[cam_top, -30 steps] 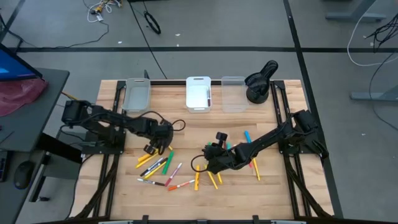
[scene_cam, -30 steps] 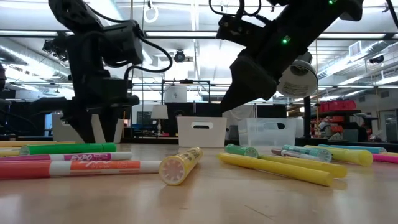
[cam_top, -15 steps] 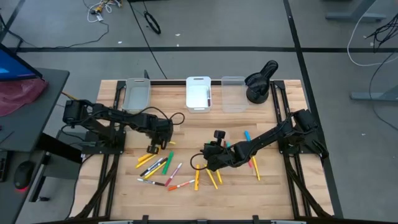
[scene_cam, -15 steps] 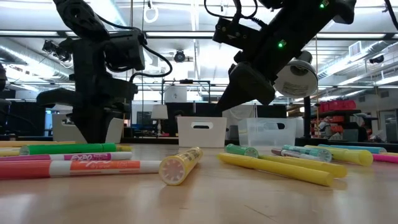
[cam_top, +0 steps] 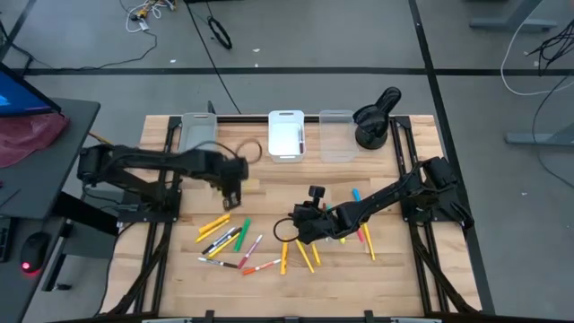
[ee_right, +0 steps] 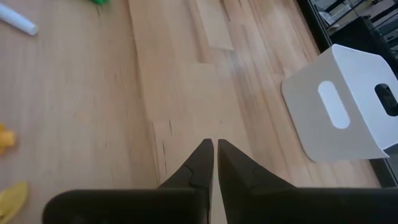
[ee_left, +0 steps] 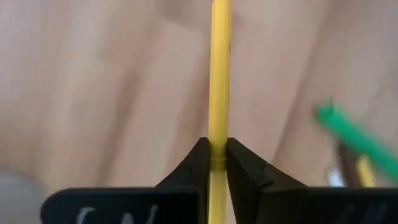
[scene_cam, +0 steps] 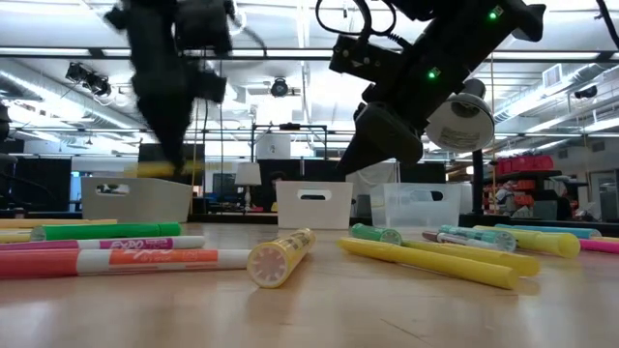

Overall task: Pick & Place Markers
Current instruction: Put the yellow marker into the gray bin

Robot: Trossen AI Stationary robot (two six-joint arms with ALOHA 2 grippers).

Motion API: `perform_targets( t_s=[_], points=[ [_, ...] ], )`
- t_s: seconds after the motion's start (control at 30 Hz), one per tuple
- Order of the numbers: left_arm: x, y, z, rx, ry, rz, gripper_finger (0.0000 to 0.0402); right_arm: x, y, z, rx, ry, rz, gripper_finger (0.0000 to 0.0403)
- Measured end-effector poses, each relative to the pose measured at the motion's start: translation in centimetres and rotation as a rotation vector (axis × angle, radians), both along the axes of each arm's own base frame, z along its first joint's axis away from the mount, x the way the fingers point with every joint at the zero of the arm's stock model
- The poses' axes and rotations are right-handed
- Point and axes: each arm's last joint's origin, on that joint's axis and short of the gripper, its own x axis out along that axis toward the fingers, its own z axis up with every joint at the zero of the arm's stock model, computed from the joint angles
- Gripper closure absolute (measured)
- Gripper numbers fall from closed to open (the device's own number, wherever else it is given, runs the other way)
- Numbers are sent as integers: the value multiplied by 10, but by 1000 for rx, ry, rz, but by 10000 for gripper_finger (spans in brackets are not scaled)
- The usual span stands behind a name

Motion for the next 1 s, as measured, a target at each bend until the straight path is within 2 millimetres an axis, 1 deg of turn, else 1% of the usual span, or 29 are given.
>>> perform_targets(
  t_s=[0.1,0.2,0.27,0.37,0.43,0.5,0.63,0.77,0.83,0.93,1.0],
  points=[
    [-9,14,31,58,-9,149,368,0,0,0,1,-1,0,378],
    [-21,36,58,125,-46,309,368,0,0,0,2,-4,-1,378],
    [-34,54,65,135,-37,406,368,1,0,0,1,-7,1,378],
    [-52,83,66,128,-25,559,368,1,1,1,1,-13,4,378],
    [-66,102,64,130,10,661,368,2,1,1,1,-19,6,378],
    [-76,121,60,127,22,759,368,2,1,1,0,-18,8,378],
    [-93,149,47,73,75,889,355,2,1,2,-6,-18,16,378],
    [-103,165,18,-1,143,934,356,3,1,2,-6,-23,17,378],
    [-107,169,4,-22,178,945,361,3,1,2,-4,-26,17,378],
    [-100,179,-3,7,115,947,362,3,1,2,-5,-28,18,378],
    [-97,183,-11,-12,107,950,357,3,1,2,-8,-26,22,378]
  ],
)
